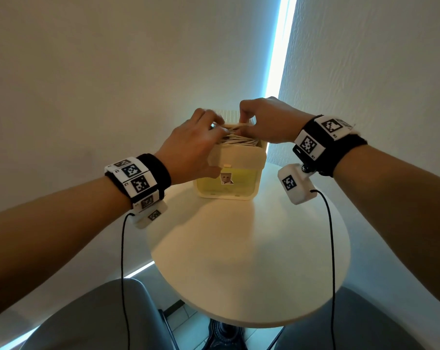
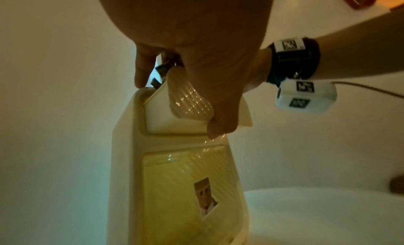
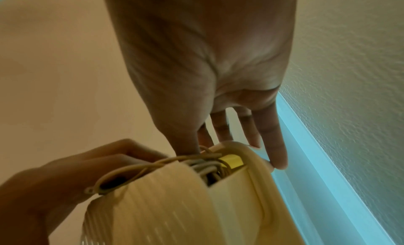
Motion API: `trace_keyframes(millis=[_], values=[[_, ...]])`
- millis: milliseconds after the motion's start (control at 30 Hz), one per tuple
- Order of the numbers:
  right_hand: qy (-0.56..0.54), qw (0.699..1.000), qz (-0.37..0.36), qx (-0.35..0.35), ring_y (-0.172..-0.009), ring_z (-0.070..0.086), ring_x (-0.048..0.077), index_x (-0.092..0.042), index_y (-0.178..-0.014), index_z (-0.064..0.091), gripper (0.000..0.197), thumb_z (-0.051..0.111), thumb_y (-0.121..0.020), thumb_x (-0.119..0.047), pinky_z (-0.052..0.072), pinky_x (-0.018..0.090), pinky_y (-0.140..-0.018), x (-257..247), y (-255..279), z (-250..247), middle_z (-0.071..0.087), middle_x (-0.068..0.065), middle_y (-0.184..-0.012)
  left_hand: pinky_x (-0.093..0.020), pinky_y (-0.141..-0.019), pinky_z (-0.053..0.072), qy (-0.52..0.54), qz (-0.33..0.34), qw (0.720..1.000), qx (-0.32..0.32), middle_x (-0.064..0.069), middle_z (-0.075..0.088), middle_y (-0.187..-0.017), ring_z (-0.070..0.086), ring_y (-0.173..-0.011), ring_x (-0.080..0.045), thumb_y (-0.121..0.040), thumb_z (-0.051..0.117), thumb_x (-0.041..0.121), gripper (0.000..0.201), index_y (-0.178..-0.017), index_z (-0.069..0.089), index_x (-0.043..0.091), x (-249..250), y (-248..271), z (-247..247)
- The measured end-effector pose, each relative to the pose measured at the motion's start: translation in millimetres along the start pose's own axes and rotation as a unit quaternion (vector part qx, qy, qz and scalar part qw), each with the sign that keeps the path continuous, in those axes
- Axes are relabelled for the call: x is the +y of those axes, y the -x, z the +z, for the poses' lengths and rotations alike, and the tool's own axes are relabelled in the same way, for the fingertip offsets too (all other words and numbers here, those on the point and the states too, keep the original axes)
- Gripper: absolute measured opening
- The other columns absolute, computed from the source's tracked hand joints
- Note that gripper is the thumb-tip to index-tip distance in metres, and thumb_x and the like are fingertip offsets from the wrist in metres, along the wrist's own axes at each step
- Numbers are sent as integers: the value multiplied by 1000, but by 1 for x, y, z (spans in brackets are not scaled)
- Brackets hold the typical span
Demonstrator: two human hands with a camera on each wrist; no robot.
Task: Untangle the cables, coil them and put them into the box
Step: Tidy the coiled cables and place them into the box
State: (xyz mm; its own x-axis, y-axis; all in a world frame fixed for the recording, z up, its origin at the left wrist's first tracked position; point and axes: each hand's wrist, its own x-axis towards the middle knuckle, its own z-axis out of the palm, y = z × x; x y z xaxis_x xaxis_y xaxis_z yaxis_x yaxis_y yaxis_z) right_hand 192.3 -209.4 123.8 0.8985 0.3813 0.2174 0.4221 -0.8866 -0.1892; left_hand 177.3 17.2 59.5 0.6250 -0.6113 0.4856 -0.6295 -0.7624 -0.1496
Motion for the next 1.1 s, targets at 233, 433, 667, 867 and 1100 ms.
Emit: trace_keyframes(millis=[233, 433, 667, 867, 1100], values=[[24, 1000, 0, -6, -107, 66, 31, -19, -102, 65, 22, 68, -100, -41, 56, 44, -92, -1, -5, -3, 72, 9, -116, -51, -106, 45, 2, -23, 997, -76, -17, 51, -158, 53, -136, -38, -72, 89, 51, 84, -143, 63, 14, 0, -15, -14], [-13, 996, 13, -89, -111, 60, 19, -25, -120, 66, 45, 63, -96, -63, 44, 36, -88, 9, 5, -20, 64, -7, -124, -46, -96, 42, -19, -12, 997, -80, -10, 56, -138, 52, -119, -31, -65, 85, 62, 84, -137, 67, 23, -2, -24, -18], [21, 998, 4, -53, -107, 66, 31, -19, -113, 61, 32, 71, -96, -44, 58, 48, -90, 3, 1, -8, 69, 9, -124, -40, -100, 45, 53, -41, 996, -50, -7, 49, -139, 53, -116, -29, -62, 92, 54, 92, -137, 53, 17, -5, -13, -6], [24, 1000, -1, -19, -107, 67, 32, -22, -105, 61, 25, 74, -93, -40, 58, 48, -90, 8, -4, -1, 71, 8, -118, -54, -100, 48, -20, 14, 998, 57, -19, 56, -136, 52, -121, -40, -73, 90, 39, 80, -137, 59, 4, -3, 10, 12], [22, 999, -14, -18, -104, 69, 31, -25, -100, 59, 26, 72, -95, -46, 60, 51, -89, 12, -9, 1, 72, 7, -113, -46, -82, 50, -100, 65, 993, -7, -15, 68, -113, 61, -98, -36, -72, 87, 42, 61, -119, 71, 6, -1, -7, -6]])
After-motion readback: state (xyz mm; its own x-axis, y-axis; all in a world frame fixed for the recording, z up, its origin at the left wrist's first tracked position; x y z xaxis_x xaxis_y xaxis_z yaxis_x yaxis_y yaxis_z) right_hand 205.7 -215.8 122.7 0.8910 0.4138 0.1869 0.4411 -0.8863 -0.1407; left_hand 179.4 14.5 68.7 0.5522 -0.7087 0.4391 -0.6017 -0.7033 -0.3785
